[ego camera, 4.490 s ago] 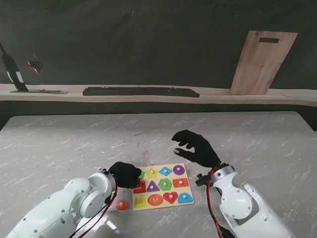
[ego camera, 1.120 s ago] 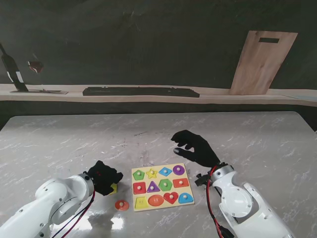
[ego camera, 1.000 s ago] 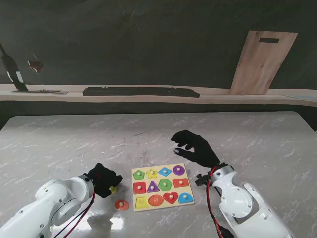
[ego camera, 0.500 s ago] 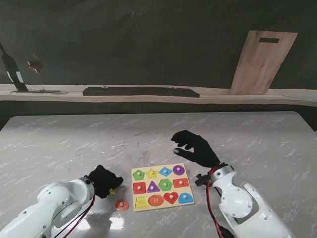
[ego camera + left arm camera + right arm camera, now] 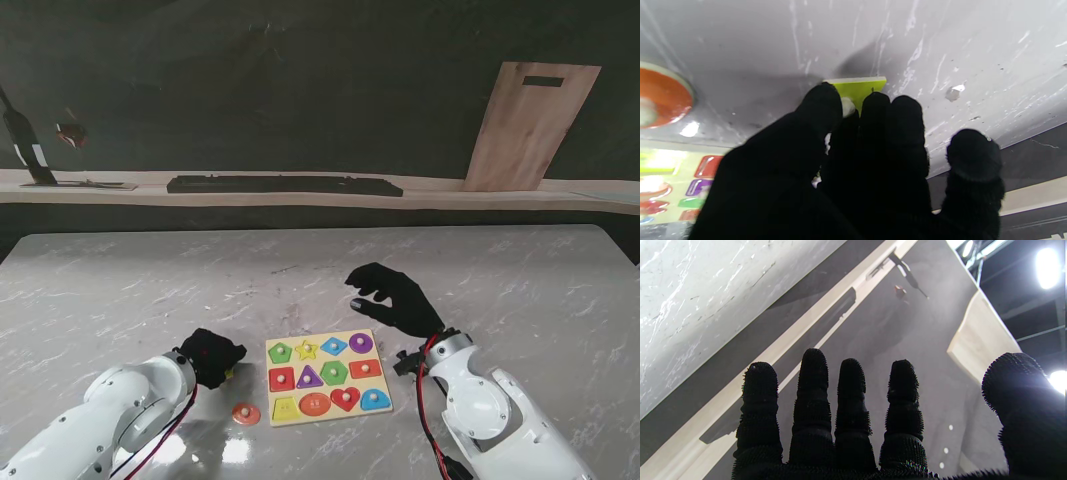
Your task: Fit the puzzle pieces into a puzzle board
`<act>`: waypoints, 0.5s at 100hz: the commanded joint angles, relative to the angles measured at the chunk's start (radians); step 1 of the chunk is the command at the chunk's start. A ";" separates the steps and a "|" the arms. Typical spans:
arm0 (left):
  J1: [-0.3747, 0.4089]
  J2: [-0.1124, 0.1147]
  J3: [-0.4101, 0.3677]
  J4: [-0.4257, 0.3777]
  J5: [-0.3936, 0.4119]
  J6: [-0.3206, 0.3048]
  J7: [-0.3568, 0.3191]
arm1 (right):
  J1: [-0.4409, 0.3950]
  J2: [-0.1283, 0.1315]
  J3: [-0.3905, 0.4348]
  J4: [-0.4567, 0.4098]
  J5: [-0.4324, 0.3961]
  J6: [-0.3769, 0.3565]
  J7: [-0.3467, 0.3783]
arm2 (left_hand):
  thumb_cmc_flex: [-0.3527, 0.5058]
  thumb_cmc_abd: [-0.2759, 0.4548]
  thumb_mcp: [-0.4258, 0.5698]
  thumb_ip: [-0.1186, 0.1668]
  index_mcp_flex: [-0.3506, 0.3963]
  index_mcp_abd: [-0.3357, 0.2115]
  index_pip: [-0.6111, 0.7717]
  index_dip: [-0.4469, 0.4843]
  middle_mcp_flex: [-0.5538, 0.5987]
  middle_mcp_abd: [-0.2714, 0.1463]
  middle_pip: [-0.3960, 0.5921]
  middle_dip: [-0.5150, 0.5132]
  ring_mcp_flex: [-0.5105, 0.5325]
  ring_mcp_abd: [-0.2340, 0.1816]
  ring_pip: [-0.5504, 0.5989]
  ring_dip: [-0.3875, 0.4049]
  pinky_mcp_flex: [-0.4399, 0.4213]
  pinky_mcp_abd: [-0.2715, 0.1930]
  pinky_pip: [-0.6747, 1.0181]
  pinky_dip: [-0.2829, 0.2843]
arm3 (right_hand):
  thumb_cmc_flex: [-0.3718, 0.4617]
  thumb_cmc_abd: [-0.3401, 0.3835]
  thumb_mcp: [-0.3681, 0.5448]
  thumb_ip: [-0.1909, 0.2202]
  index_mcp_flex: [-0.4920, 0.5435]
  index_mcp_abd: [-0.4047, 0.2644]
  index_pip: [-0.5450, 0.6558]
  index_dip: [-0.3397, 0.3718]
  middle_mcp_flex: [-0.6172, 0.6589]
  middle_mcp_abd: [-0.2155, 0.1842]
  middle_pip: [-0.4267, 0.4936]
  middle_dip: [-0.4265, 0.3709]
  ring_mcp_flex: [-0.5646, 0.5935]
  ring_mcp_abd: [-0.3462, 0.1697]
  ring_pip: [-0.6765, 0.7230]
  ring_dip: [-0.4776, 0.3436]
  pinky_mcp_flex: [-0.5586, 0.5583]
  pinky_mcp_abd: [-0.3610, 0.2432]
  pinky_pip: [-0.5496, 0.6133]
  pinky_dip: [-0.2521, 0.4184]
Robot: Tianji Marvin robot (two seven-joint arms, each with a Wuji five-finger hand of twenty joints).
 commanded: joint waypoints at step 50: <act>-0.064 -0.025 0.107 0.088 -0.125 0.225 0.036 | -0.008 -0.003 0.002 -0.009 0.000 0.003 0.000 | -0.019 0.234 -0.281 0.021 0.203 -0.002 0.038 -0.021 0.117 0.104 0.119 -0.088 0.138 0.052 0.132 -0.077 0.136 -0.140 0.183 -0.022 | -0.022 0.018 0.007 0.029 0.021 -0.033 -0.006 -0.003 0.036 -0.006 -0.003 0.008 0.032 -0.002 0.012 0.011 0.003 -0.003 0.016 0.010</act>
